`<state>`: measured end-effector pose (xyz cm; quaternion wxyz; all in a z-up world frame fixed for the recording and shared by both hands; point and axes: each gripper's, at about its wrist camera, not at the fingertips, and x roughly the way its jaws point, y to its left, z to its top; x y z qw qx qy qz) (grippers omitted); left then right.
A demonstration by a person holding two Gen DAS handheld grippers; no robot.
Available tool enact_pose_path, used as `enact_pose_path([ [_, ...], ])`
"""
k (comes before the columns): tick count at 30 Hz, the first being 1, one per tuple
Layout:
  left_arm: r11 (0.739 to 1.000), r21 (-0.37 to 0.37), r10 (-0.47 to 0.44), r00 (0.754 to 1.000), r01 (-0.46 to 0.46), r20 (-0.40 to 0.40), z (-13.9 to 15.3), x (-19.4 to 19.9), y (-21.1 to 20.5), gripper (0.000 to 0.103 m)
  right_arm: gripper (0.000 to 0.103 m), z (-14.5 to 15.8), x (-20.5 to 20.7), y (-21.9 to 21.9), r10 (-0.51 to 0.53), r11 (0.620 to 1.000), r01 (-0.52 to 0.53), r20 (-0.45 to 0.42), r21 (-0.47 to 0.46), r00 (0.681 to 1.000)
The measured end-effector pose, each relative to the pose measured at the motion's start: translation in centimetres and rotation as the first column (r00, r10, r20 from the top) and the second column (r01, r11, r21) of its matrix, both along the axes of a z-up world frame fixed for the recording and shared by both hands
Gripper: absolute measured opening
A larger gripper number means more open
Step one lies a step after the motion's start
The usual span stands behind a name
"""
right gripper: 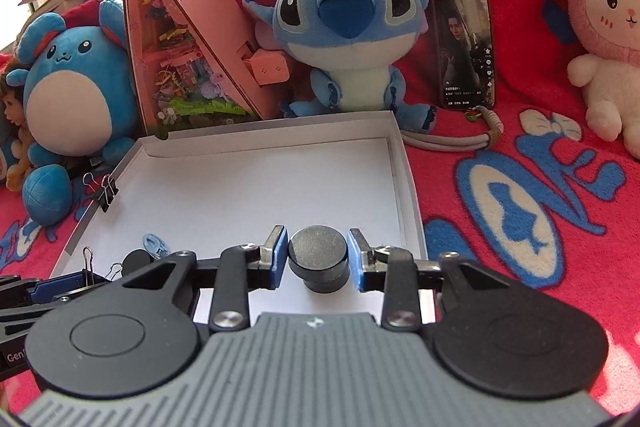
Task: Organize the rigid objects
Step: 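Carry the binder clip with the left tool while the right tool carries the disc into the box, then lower and open the left tool to drop the clip while the right tool releases the disc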
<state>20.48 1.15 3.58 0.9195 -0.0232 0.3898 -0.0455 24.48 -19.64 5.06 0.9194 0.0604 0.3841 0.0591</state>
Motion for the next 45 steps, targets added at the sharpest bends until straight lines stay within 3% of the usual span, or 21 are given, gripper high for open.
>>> enact_pose_path([
  [45,0.999,0.024,0.026,1.0,-0.026,0.007,-1.6,2.6,-0.9,0.03,0.039,-1.3,1.0,0.7,0.006,0.999,-0.007,-0.031,-0.038,1.0],
])
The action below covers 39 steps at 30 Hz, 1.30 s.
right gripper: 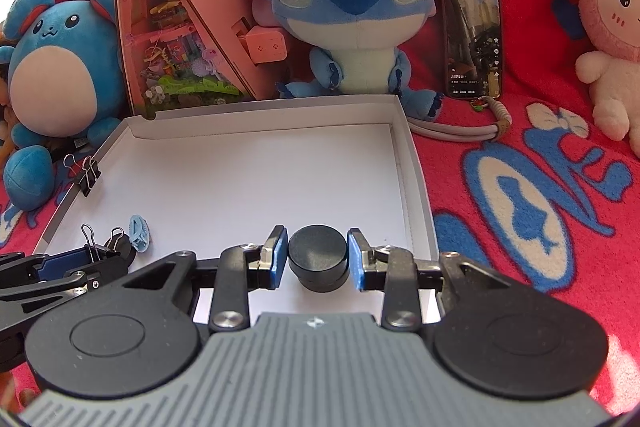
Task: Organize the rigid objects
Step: 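Lower and open the left tool to drop the clip while the right tool releases the disc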
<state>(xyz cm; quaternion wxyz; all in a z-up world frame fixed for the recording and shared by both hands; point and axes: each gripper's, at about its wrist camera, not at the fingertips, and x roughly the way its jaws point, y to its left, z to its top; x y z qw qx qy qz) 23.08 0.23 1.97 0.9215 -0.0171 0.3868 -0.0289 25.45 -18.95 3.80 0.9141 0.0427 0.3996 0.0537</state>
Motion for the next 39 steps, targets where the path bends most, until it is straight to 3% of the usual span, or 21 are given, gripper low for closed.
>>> enact_pose_path([
  [6,1.0,-0.001,0.0,1.0,0.0,-0.001,0.0,0.0,0.0,0.03,0.041,-0.2,0.1,0.1,0.003,1.0,-0.003,-0.004,0.0,1.0],
  [10,1.0,0.001,0.0,1.0,0.0,0.0,0.0,0.0,0.0,0.03,0.056,-0.5,0.2,-0.1,-0.001,1.0,0.001,-0.006,0.007,1.0],
  [22,1.0,0.005,0.0,1.0,0.0,0.004,0.0,0.2,-0.1,0.03,0.059,-1.1,0.5,0.0,-0.008,1.0,0.007,-0.037,-0.025,0.999],
  [26,1.0,0.008,0.002,1.0,-0.002,0.006,0.0,0.3,-0.1,0.03,0.038,-1.2,0.5,0.1,-0.001,0.999,-0.001,-0.048,-0.039,0.999],
  [39,1.0,0.016,0.012,1.0,-0.012,0.012,0.0,0.7,-0.5,0.03,0.037,-1.3,0.5,0.1,0.004,0.999,-0.005,-0.04,-0.045,0.999],
])
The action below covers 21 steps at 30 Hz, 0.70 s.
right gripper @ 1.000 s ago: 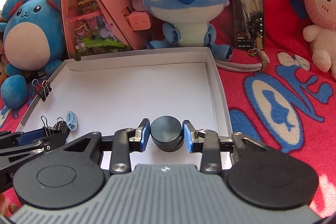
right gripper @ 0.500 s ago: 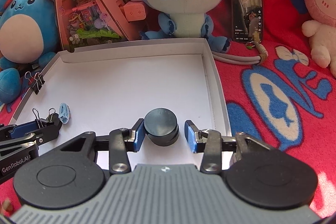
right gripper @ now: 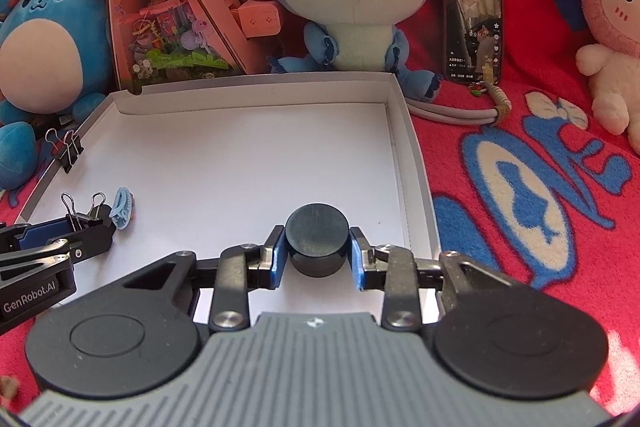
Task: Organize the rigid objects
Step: 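Lower and open the left tool to drop the clip while the right tool releases the disc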
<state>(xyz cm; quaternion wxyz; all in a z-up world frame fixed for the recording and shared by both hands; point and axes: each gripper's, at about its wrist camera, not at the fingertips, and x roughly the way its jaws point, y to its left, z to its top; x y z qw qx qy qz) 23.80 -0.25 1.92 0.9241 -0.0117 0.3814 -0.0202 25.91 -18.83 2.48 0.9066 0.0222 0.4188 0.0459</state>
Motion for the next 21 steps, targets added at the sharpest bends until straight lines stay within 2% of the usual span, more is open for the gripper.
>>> enact_pose_path([
  [6,1.0,0.01,0.007,1.0,-0.007,0.007,-0.1,0.2,-0.3,0.03,0.037,0.0,-0.1,0.0,0.001,1.0,-0.001,0.003,-0.005,1.0],
  [9,1.0,-0.002,0.009,1.0,-0.009,0.005,0.0,0.2,-0.2,0.03,0.042,0.0,-0.1,0.0,0.0,1.0,0.0,0.004,-0.003,1.0],
  [10,1.0,-0.003,0.012,1.0,-0.012,0.007,0.1,0.2,-0.2,0.03,0.056,0.1,-0.1,-0.1,-0.002,1.0,0.002,0.004,0.003,1.0],
  [11,1.0,-0.001,0.015,1.0,-0.015,0.011,0.2,0.1,-0.2,0.031,0.058,0.1,-0.1,-0.1,0.001,1.0,-0.001,0.004,0.011,1.0],
  [13,1.0,0.003,0.013,1.0,-0.013,0.021,0.5,-0.2,-0.1,0.042,0.059,0.1,-0.2,-0.2,0.0,1.0,0.0,0.004,0.022,1.0],
  [21,1.0,0.012,-0.014,0.998,0.013,0.058,2.1,-1.8,-0.1,0.059,0.067,0.9,-1.2,-0.3,0.01,1.0,-0.011,0.034,0.009,0.999],
])
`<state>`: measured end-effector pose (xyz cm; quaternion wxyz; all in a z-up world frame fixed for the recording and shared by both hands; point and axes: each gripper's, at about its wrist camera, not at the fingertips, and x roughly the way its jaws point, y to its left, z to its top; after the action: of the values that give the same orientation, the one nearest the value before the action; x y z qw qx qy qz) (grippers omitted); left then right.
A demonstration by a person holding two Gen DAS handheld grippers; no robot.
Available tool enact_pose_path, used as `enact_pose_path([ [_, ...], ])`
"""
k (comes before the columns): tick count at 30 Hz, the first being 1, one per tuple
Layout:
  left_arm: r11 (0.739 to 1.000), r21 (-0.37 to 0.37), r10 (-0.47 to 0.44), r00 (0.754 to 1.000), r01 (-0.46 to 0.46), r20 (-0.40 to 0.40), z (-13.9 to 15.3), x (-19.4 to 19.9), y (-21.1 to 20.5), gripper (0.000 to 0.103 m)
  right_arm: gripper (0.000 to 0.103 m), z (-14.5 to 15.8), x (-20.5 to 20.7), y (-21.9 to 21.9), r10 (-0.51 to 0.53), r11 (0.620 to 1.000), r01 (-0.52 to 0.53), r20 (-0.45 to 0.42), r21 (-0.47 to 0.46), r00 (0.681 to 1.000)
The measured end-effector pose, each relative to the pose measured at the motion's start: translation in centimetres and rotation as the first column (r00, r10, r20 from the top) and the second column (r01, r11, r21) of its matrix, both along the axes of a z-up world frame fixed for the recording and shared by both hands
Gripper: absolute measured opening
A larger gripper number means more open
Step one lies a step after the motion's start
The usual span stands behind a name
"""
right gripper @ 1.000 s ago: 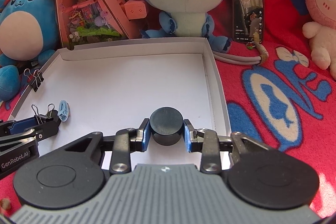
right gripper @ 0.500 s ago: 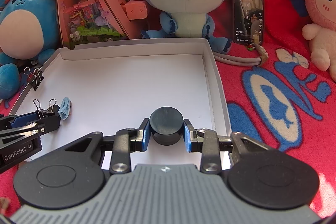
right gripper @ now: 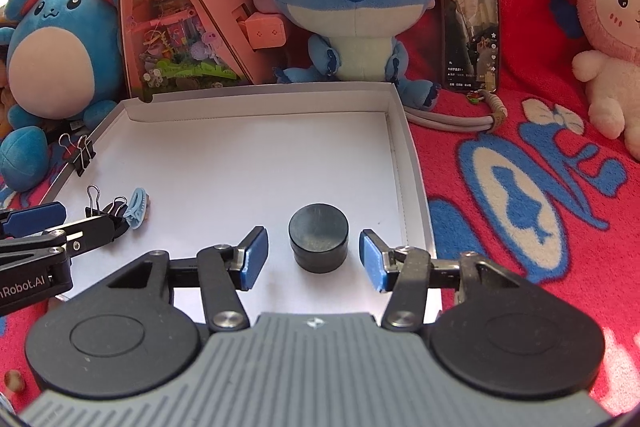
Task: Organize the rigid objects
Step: 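Lower and open the left tool to drop the clip while the right tool releases the disc, then withdraw both open tools from the box back toward the blanket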
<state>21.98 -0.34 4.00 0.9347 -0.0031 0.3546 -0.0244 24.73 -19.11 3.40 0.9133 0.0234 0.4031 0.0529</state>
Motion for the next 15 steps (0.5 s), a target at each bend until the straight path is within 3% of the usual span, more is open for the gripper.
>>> enact_pose_path([
  [10,0.999,-0.02,-0.038,0.999,0.039,0.037,1.5,-3.0,0.4,0.074,0.08,1.5,-2.8,-0.4,0.03,0.999,-0.028,0.069,-0.029,0.997],
  [15,0.997,-0.018,-0.069,0.996,0.07,0.055,2.2,-4.7,0.3,0.077,0.084,2.4,-4.6,-0.3,0.055,0.998,-0.051,0.109,-0.042,0.992],
])
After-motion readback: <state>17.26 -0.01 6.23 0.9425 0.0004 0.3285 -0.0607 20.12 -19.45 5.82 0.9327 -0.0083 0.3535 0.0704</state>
